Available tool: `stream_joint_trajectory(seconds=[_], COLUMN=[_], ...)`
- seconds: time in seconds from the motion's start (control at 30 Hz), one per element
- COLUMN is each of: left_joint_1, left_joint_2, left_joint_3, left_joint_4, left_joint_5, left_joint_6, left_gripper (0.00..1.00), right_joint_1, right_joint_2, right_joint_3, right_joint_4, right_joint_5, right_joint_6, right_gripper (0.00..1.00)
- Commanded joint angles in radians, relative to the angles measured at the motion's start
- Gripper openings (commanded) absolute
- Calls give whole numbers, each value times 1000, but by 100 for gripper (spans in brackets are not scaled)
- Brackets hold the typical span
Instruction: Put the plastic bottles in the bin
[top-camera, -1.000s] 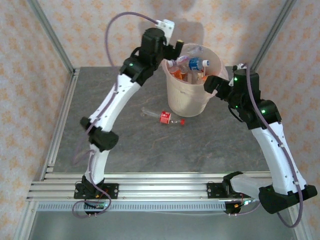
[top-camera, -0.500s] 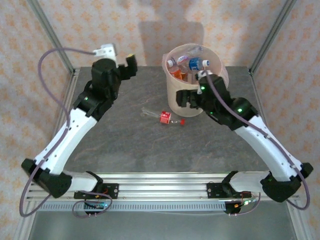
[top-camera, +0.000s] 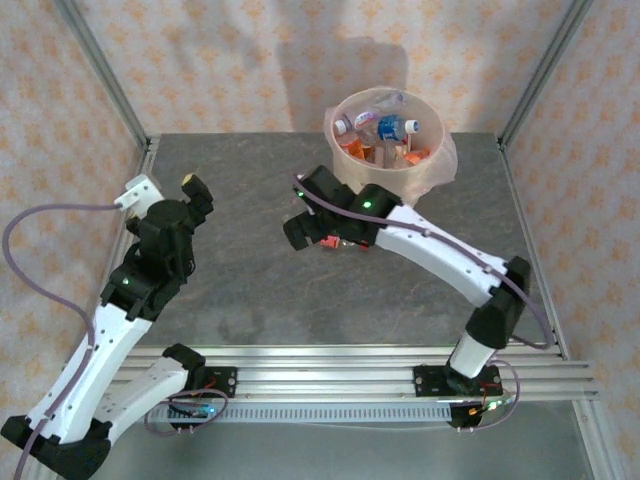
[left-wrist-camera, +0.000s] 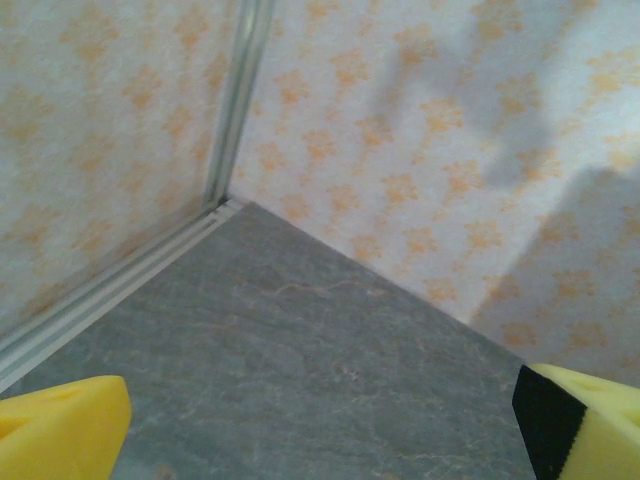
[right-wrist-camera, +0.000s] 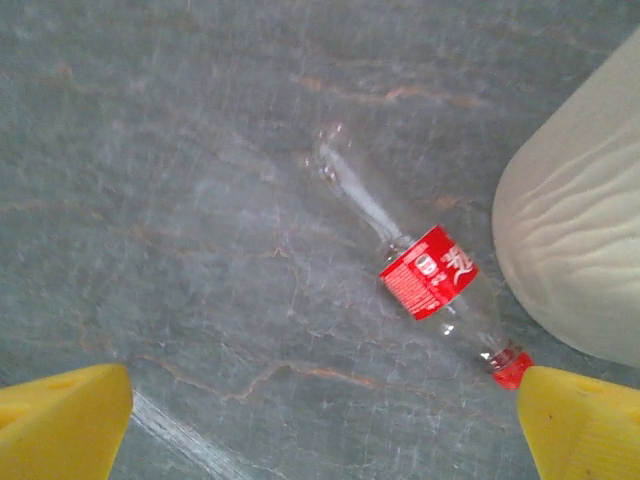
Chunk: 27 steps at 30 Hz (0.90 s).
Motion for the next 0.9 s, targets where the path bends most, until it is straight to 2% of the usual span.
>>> stream_joint_trajectory(seconds=[0.0,0.4,0.87], left_joint_1=[5,5,5], left_joint_2=[-26,-38,-44], left_joint_3=[-52,-169,-199], left_joint_4=[-84,-169,-168], left_joint_5=[-71,-29,-47], left_joint_6=[-74,-183,-184], left_gripper=[100,100,100], right_joint_1=[14,4,-91], right_joint_2=[55,292,595], right_joint_3=[44,146,391], right_joint_4=[-80,-157,-209], right_joint_5=[9,214,128], right_joint_6=[-55,-251,-391], right_gripper=[99,99,100])
